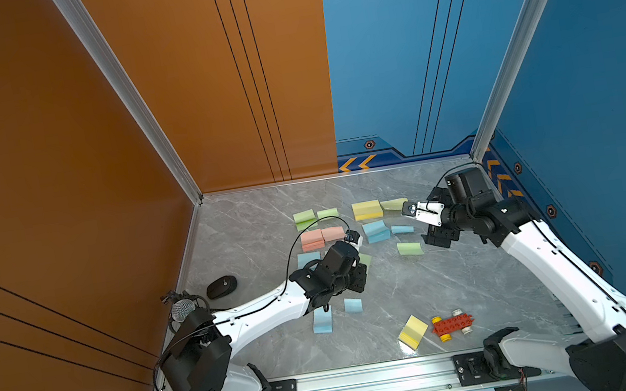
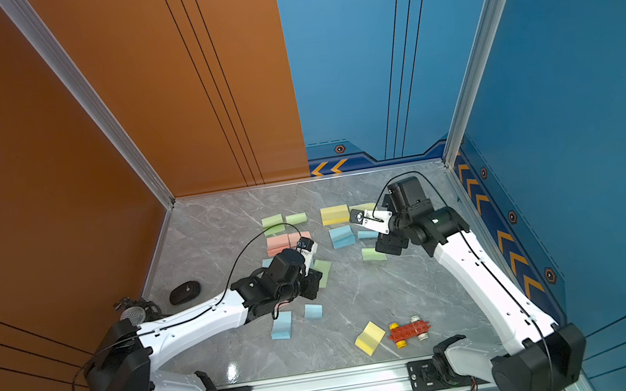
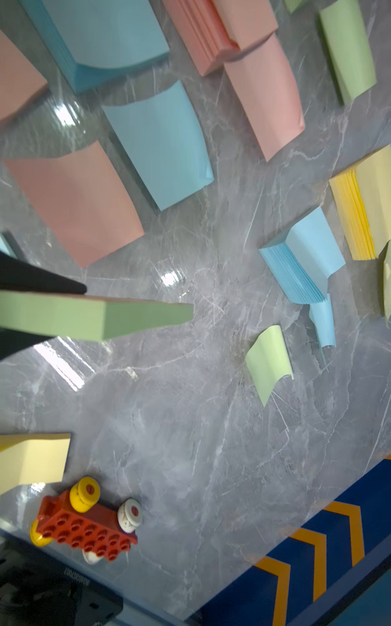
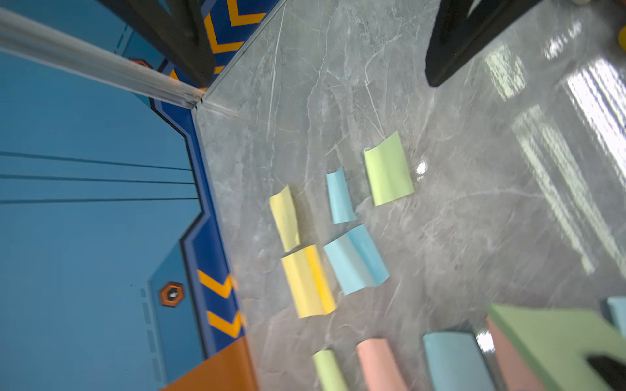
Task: Tear off pages from different memo pads
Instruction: Place the memo pad at the center of the board.
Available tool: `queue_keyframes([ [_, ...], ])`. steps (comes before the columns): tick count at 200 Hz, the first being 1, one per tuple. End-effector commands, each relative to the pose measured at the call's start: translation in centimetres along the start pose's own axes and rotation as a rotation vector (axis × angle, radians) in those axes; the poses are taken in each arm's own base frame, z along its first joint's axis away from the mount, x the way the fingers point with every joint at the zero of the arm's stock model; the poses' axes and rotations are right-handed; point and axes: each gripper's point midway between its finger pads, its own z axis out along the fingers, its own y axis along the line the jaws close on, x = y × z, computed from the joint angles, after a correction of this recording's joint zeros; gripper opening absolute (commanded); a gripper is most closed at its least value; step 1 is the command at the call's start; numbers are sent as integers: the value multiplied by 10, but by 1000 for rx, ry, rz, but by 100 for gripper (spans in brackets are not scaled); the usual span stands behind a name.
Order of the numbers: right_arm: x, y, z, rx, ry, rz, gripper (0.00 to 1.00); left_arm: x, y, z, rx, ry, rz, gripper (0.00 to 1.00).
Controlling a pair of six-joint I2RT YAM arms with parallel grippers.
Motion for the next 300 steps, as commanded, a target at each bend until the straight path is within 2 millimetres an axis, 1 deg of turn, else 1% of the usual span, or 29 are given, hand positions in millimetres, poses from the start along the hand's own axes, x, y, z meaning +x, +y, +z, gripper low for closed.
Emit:
queue_keyframes([
  [1, -17, -43, -34, 211, -115, 449, 100, -4, -25, 20, 100, 57, -99, 0],
  [3, -17, -46, -38, 223, -118, 484, 100, -13, -30, 20, 111, 44, -102, 0],
  [6, -15, -50, -46, 245, -122, 548, 100, -15, -31, 24, 112, 48, -110, 0],
  [15, -5, -56, -60, 293, -116, 735, 100, -14, -31, 35, 107, 69, -134, 0],
  [22, 5, -55, -67, 310, -117, 879, 100, -12, -31, 44, 106, 87, -158, 0],
  [29, 14, -50, -71, 303, -126, 1005, 100, -11, -31, 53, 109, 107, -181, 0],
  [41, 23, -34, -71, 254, -157, 1183, 100, -7, -35, 69, 125, 146, -211, 0],
  [57, 26, -11, -69, 173, -190, 1306, 100, -5, -37, 85, 132, 174, -244, 0],
  [81, 36, 14, -70, 139, -219, 1420, 100, -9, -31, 99, 91, 161, -269, 0],
  [99, 49, 28, -67, 149, -229, 1484, 100, -11, -20, 108, 60, 156, -300, 0],
  [126, 71, 49, -53, 171, -184, 1589, 100, -14, 3, 119, -7, 139, -337, 0],
  [147, 93, 63, -41, 214, -102, 1662, 100, -16, 18, 126, -45, 129, -374, 0],
  [172, 106, 74, -30, 228, -21, 1672, 100, -17, 20, 135, -43, 136, -396, 0],
  [203, 110, 83, -17, 215, -8, 1683, 100, -17, 19, 143, -51, 134, -405, 0],
  [217, 113, 89, -12, 227, 16, 1665, 100, -15, 19, 147, -53, 139, -405, 9],
  [223, 115, 92, -10, 237, 36, 1648, 100, -14, 19, 148, -56, 141, -404, 14],
  [238, 115, 100, -8, 239, 75, 1573, 100, -13, 25, 143, -91, 124, -396, 34],
  [252, 112, 106, -7, 252, 109, 1502, 100, -18, 30, 132, -120, 91, -375, 54],
  [261, 112, 111, -6, 266, 135, 1468, 100, -21, 33, 124, -135, 75, -360, 63],
  [273, 112, 118, -4, 273, 163, 1445, 100, -28, 37, 110, -153, 50, -338, 70],
  [284, 107, 128, 0, 241, 188, 1435, 100, -31, 41, 97, -172, 31, -315, 74],
  [300, 99, 142, 8, 184, 219, 1408, 100, -39, 45, 71, -193, -12, -287, 75],
])
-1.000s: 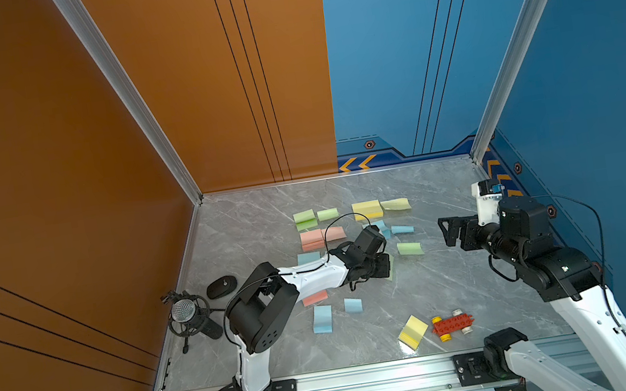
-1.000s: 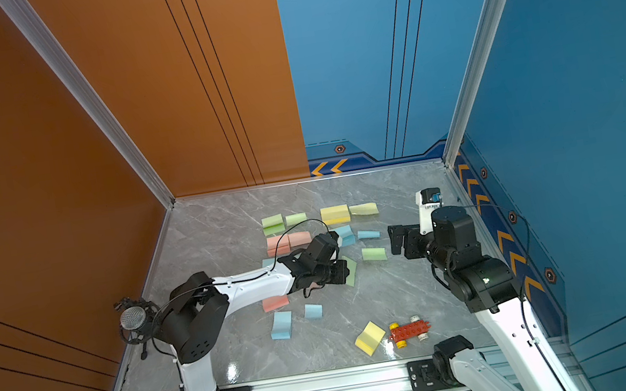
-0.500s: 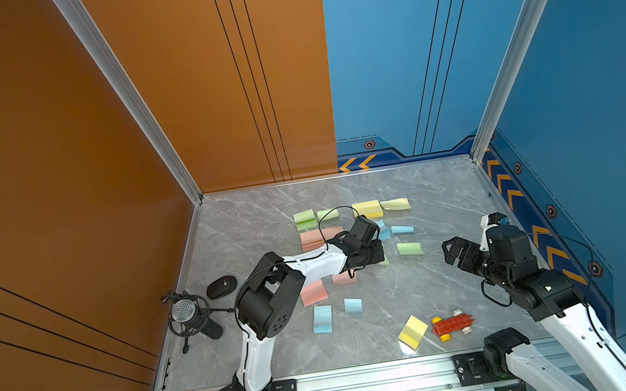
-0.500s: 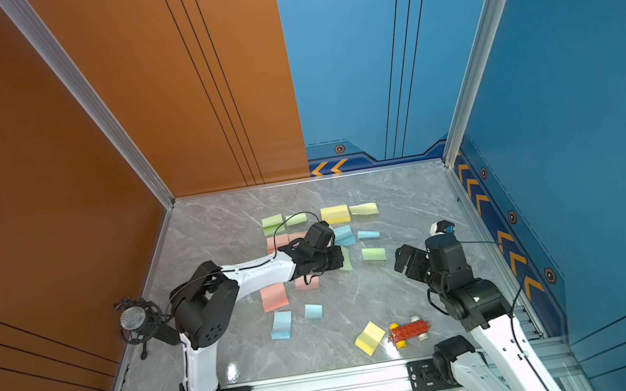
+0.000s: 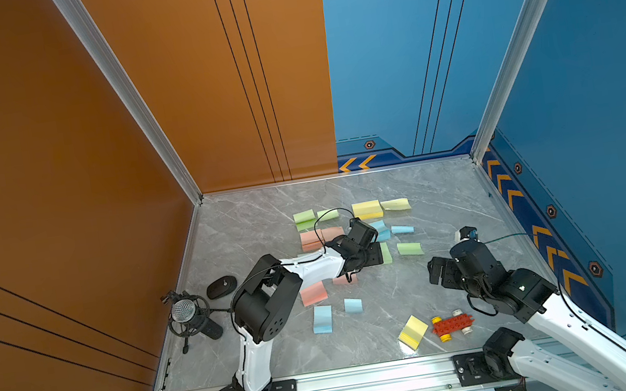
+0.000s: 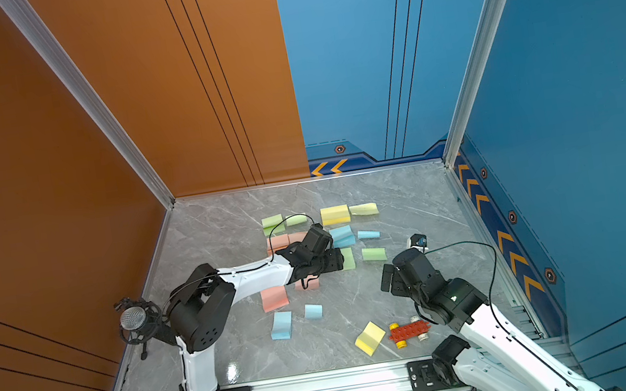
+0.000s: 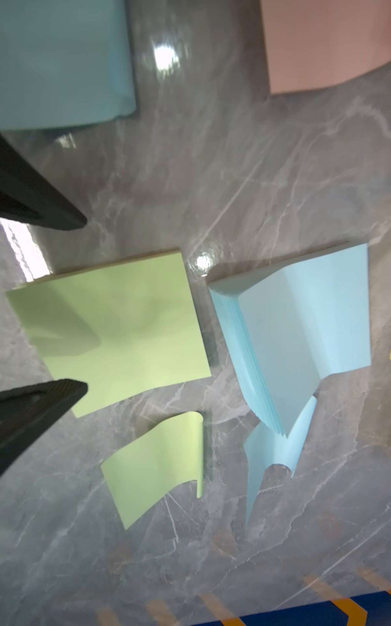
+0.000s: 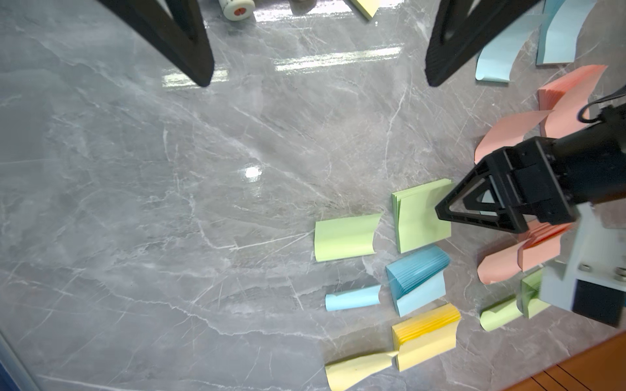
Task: Tear off pages from different memo pads
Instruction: Place the memo pad at the center of the board, then adjust the memo pad at the center of the board.
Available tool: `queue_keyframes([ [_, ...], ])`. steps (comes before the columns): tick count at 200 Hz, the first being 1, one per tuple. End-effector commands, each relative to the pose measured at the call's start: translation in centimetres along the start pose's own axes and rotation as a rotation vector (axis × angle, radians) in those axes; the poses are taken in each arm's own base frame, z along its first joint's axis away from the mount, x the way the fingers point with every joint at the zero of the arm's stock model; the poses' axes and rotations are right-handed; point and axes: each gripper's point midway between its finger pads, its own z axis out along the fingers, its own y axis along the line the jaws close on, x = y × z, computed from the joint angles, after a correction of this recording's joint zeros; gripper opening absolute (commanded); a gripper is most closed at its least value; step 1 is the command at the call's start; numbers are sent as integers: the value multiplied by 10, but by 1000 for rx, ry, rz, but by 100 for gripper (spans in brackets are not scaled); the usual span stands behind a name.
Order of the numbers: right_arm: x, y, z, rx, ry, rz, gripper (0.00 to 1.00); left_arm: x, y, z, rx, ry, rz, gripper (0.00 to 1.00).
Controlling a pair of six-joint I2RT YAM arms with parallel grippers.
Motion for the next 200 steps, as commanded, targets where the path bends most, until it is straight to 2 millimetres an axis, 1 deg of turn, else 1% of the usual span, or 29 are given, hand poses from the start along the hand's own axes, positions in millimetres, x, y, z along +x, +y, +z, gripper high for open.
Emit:
queue_keyframes([
  [1, 17, -5, 6, 69, 47, -27, 100, -24, 4, -47, -38, -118, 59, 75],
  [16, 30, 8, 9, 35, 91, -84, 100, -22, 1, -69, -13, -136, 92, 75],
  [20, 32, 10, 11, 21, 103, -97, 99, -20, -1, -74, 4, -132, 107, 75],
  [23, 38, 18, 10, -7, 116, -127, 99, -18, -4, -77, 19, -126, 122, 75],
  [32, 50, 28, 11, -63, 154, -167, 97, -8, -14, -84, 74, -93, 169, 75],
  [42, 63, 35, 12, -111, 198, -185, 95, 9, -23, -86, 134, -35, 212, 75],
  [48, 71, 39, 12, -142, 228, -190, 94, 23, -26, -86, 171, 13, 225, 75],
  [60, 89, 45, 11, -192, 288, -185, 89, 48, -27, -84, 211, 91, 238, 74],
  [65, 95, 47, 9, -209, 310, -185, 88, 53, -30, -85, 224, 102, 243, 74],
  [67, 98, 47, 9, -214, 317, -186, 87, 63, -23, -83, 212, 124, 247, 74],
  [70, 100, 48, 7, -221, 325, -185, 86, 69, -19, -82, 205, 135, 249, 74],
  [82, 111, 48, 3, -218, 344, -192, 84, 82, -11, -86, 190, 144, 263, 74],
  [93, 117, 48, -1, -207, 336, -200, 83, 85, -5, -94, 181, 128, 267, 74],
  [103, 123, 49, -4, -204, 331, -195, 83, 82, -3, -103, 179, 100, 267, 73],
  [123, 138, 55, -8, -203, 332, -156, 83, 70, -2, -121, 177, 26, 279, 73],
  [136, 147, 60, -9, -205, 321, -113, 81, 63, -2, -128, 171, -10, 285, 72],
  [155, 158, 71, -10, -207, 300, -57, 81, 61, -3, -132, 173, -26, 292, 71],
  [168, 167, 74, -10, -179, 304, -21, 80, 63, -4, -133, 178, -21, 297, 71],
  [181, 176, 75, -7, -145, 313, -3, 80, 65, -5, -133, 183, -19, 308, 71],
  [200, 181, 73, -3, -103, 298, 45, 80, 69, -5, -133, 183, -12, 325, 71],
])
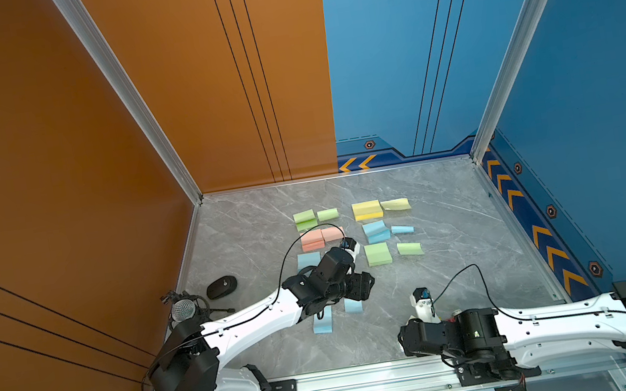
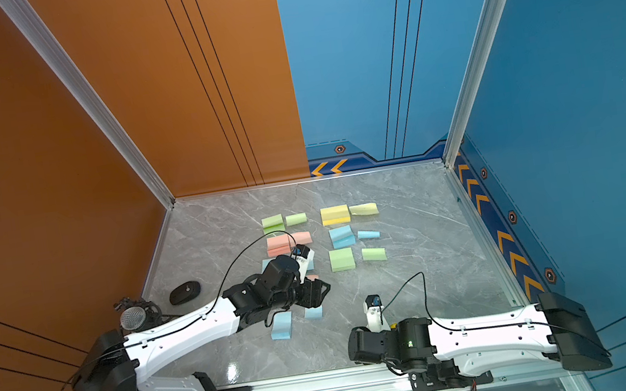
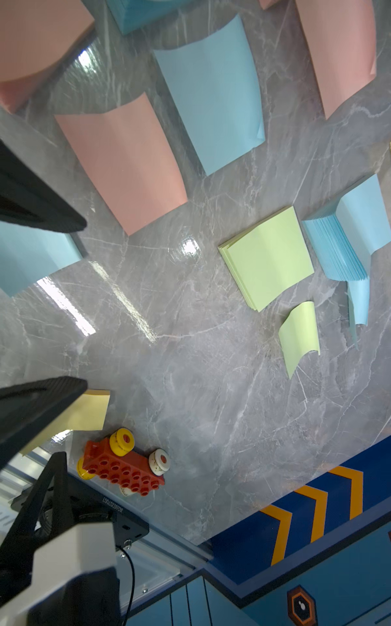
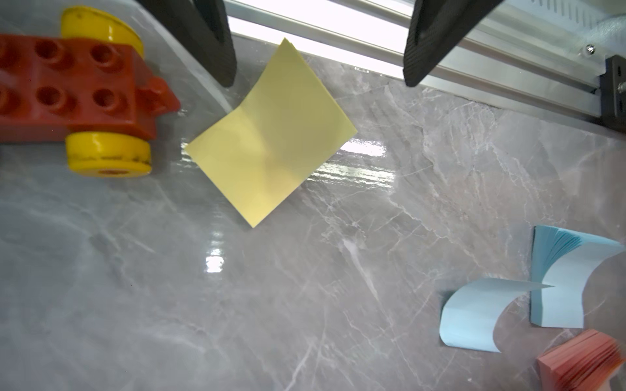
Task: Tear off pages from different memo pads
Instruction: Adjust the memo pad at the center of the board.
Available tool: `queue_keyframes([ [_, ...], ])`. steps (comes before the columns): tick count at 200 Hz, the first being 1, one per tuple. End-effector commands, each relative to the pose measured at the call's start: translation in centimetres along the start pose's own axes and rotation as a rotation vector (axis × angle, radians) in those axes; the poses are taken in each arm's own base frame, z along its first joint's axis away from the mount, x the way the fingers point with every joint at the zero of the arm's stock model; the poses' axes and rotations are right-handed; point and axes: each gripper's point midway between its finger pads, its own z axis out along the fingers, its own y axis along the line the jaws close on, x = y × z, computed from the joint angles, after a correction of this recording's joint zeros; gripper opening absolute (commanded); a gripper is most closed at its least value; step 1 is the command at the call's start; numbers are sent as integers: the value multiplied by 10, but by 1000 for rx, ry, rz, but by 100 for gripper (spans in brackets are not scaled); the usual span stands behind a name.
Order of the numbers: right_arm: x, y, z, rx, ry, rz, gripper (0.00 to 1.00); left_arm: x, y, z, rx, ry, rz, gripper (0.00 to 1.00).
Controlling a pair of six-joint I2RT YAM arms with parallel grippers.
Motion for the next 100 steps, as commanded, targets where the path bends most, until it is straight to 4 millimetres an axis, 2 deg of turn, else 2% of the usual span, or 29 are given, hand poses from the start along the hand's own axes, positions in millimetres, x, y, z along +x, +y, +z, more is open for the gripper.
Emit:
queue_keyframes([
  [1, -9, 0, 3, 23, -84, 184, 80, 10, 4, 1, -27, 17, 44, 71],
  [53, -16, -25, 10, 36, -133, 315, 79, 23, -2, 3, 12, 58, 88, 73],
  [90, -14, -22, 14, 5, -100, 358, 83, 25, -1, 6, 6, 67, 101, 74],
  [100, -13, -20, 16, -10, -93, 371, 87, 25, -1, 7, 7, 69, 102, 74],
])
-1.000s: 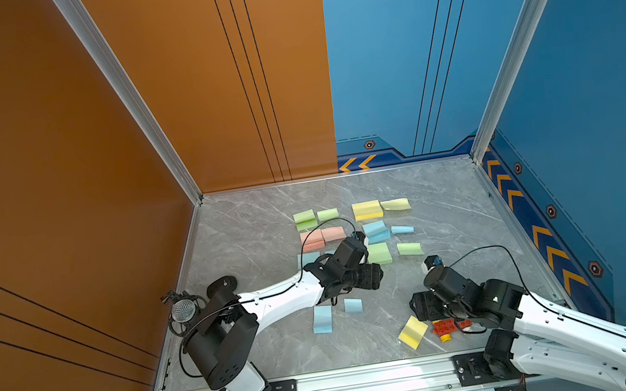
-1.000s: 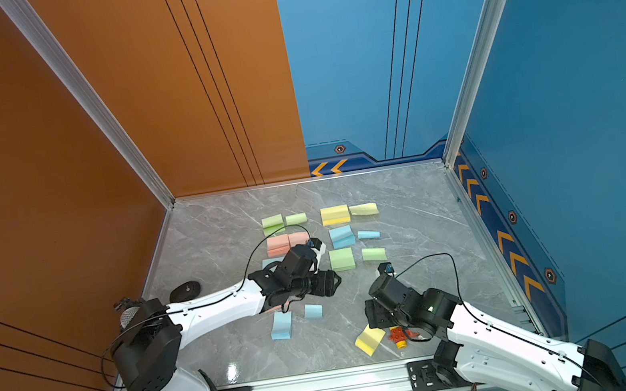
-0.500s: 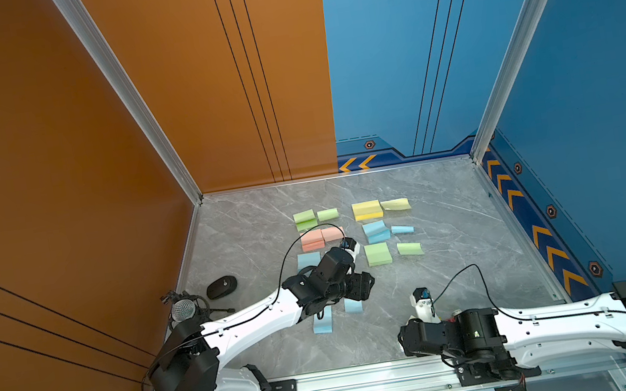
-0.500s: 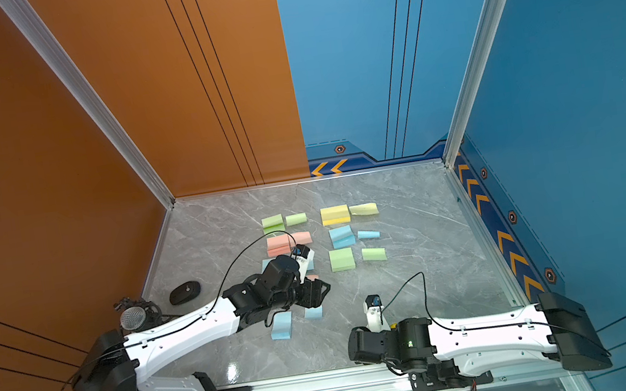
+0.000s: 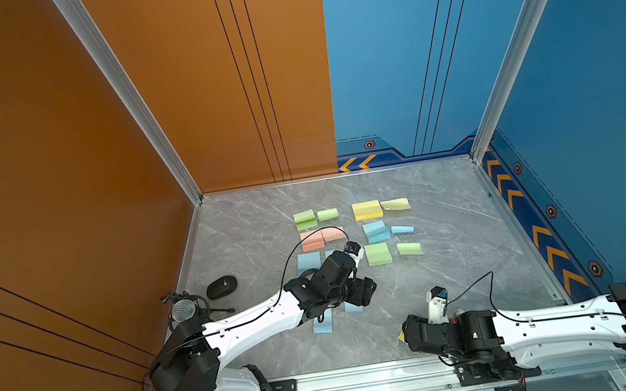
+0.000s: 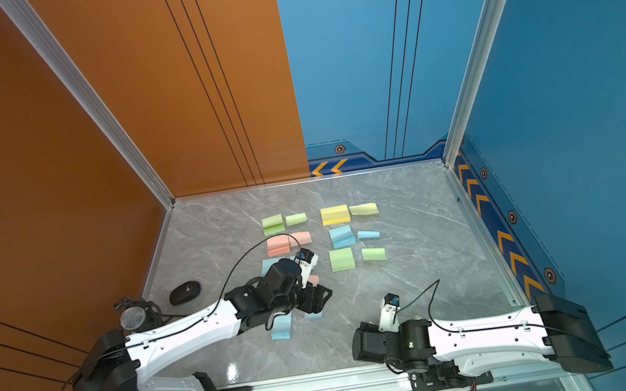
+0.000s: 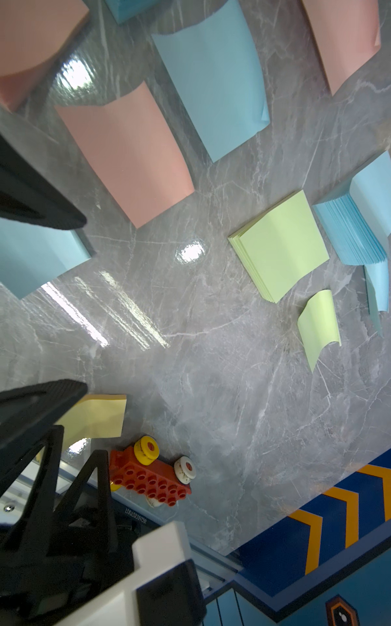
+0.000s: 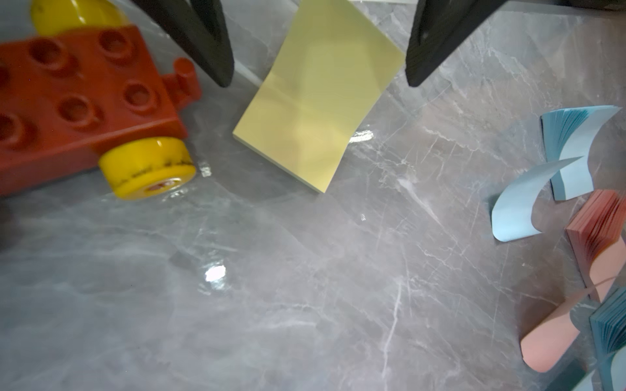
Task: Tear off pages from different memo pads
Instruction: Adjust the memo pad at the center of the board.
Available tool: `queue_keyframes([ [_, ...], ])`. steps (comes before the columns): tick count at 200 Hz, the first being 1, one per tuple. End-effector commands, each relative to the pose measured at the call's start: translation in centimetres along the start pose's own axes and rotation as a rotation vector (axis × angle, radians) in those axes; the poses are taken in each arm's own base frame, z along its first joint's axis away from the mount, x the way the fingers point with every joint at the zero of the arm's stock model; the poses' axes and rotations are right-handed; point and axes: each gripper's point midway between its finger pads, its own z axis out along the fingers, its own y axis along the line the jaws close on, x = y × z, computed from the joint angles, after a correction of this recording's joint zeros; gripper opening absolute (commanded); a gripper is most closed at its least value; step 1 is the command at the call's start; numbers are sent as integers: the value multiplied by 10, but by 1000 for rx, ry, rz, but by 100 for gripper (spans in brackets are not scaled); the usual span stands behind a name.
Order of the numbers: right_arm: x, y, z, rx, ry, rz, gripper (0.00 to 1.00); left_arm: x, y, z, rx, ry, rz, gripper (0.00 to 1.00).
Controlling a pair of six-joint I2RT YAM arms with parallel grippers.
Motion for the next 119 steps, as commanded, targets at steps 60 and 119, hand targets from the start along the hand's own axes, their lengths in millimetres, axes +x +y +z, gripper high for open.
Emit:
queue_keyframes([
  [60, -5, 11, 17, -54, 52, 76, 96, 16, -3, 13, 16, 73, 46, 73],
  [119, -34, 39, 23, -150, 171, -15, 91, 25, -4, 14, 47, 106, 69, 72],
])
